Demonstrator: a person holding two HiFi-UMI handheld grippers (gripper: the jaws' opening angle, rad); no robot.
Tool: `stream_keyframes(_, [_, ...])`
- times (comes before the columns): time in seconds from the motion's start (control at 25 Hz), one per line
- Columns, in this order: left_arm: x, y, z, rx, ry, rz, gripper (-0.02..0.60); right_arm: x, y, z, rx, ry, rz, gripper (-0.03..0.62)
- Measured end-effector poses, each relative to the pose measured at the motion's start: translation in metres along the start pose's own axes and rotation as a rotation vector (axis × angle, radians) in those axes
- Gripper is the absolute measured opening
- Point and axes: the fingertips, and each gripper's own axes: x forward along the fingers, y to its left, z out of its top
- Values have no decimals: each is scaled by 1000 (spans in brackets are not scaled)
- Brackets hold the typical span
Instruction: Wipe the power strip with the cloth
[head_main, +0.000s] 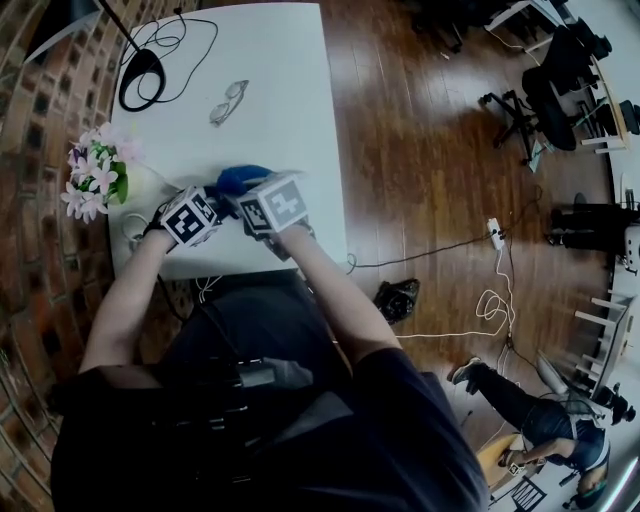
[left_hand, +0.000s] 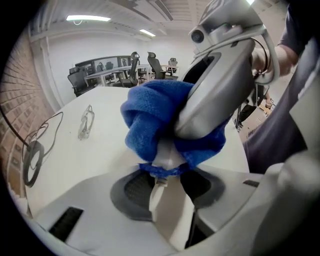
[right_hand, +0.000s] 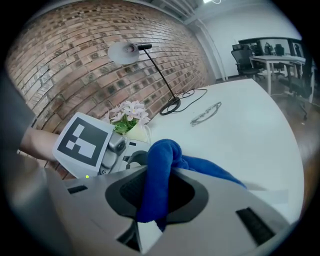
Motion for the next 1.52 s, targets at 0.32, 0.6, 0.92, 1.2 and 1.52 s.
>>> stream_keyframes(0.32, [2, 1, -1, -20, 49, 15, 178, -14, -15, -4, -8, -25, 8, 84])
stream_keyframes(0.6, [2, 0, 0, -41, 85, 35, 176, -26, -25, -6, -49, -25, 23, 83])
stream_keyframes(0.92, [2, 1, -1, -61, 112, 46, 175, -44, -44, -11, -49, -41, 34, 83])
stream_keyframes(1.2, [1, 0, 0, -87, 135, 56, 172, -61, -61, -13, -43, -54, 37, 83])
stream_keyframes(1.52, [1, 0, 2, -113, 140, 70, 169, -75, -74, -15, -33, -76, 38, 83])
